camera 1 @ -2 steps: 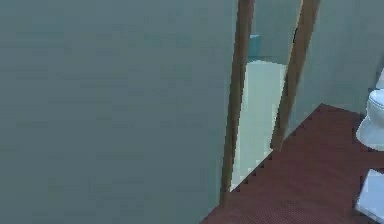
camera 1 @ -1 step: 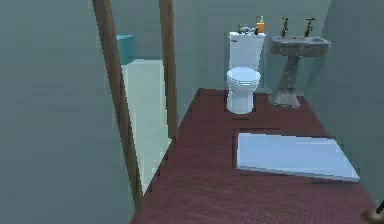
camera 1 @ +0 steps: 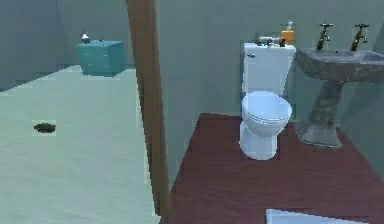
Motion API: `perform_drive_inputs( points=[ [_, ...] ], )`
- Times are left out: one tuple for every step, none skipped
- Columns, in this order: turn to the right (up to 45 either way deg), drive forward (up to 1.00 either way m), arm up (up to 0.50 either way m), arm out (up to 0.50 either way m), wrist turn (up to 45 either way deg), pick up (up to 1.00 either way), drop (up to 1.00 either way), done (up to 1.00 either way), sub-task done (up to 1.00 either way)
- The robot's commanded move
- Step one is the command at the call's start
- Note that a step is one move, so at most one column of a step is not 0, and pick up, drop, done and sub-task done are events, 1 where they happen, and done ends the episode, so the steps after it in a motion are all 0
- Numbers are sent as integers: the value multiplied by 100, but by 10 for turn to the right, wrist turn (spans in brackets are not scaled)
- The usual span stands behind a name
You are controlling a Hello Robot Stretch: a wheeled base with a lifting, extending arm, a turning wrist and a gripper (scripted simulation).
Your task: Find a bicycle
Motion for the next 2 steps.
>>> perform_drive_inputs(
  points=[
    [120, 0, 0, 0, 0, 0, 0, 0, 0],
    [0, 10, 0, 0, 0, 0, 0, 0, 0]
  ],
)
